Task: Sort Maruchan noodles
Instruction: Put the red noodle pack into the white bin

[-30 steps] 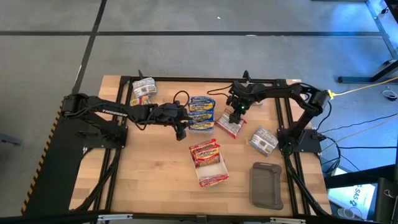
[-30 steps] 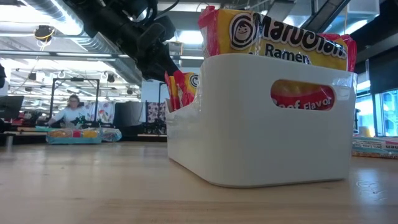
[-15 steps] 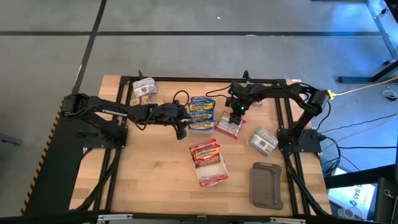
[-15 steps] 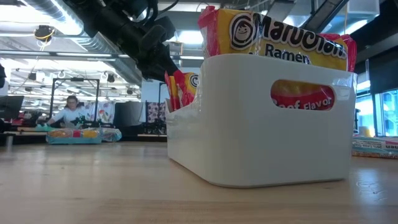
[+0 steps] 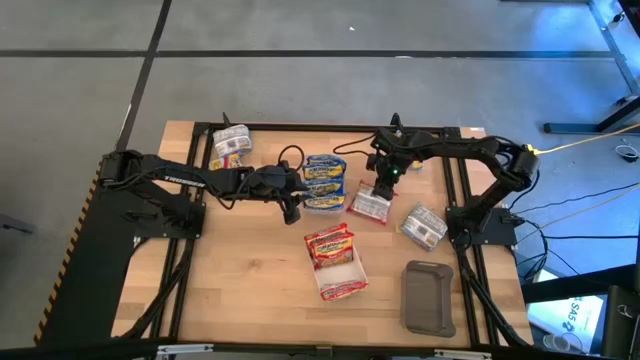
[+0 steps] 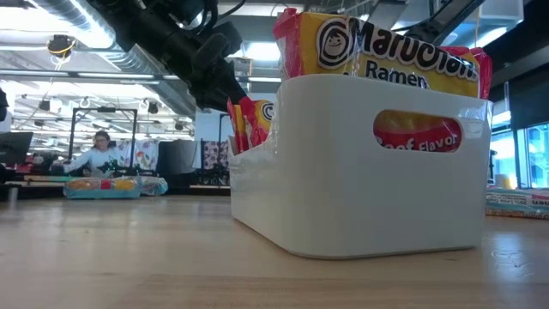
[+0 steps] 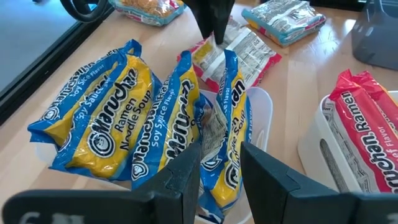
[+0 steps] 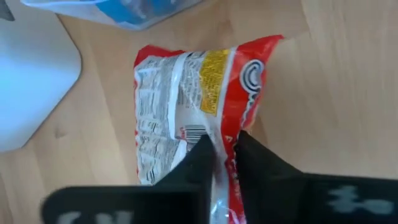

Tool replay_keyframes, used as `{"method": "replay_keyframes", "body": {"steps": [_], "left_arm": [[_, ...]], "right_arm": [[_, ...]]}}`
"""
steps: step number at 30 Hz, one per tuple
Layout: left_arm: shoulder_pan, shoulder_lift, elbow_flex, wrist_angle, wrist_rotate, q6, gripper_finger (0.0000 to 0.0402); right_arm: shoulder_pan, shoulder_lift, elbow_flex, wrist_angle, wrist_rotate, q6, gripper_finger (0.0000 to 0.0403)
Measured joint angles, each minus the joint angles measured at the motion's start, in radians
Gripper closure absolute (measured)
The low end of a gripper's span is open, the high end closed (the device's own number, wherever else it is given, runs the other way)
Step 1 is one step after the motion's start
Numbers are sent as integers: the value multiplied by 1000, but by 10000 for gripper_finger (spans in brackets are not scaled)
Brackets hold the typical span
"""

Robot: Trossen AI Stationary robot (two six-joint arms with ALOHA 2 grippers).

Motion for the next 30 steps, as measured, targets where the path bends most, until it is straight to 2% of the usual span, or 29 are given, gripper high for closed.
{"method": "replay_keyframes", "body": {"steps": [4, 15, 30], "left_arm": [[0, 0, 0, 1, 0, -2, 295], [-2, 0, 0, 47, 1, 1, 295], [-9, 0, 0, 99, 1, 28, 295]], "right_arm": [[0, 0, 0, 0, 23, -1, 397], [-1, -14, 16, -34, 24, -24, 402], [-1, -161, 53, -132, 14, -41, 402]]}}
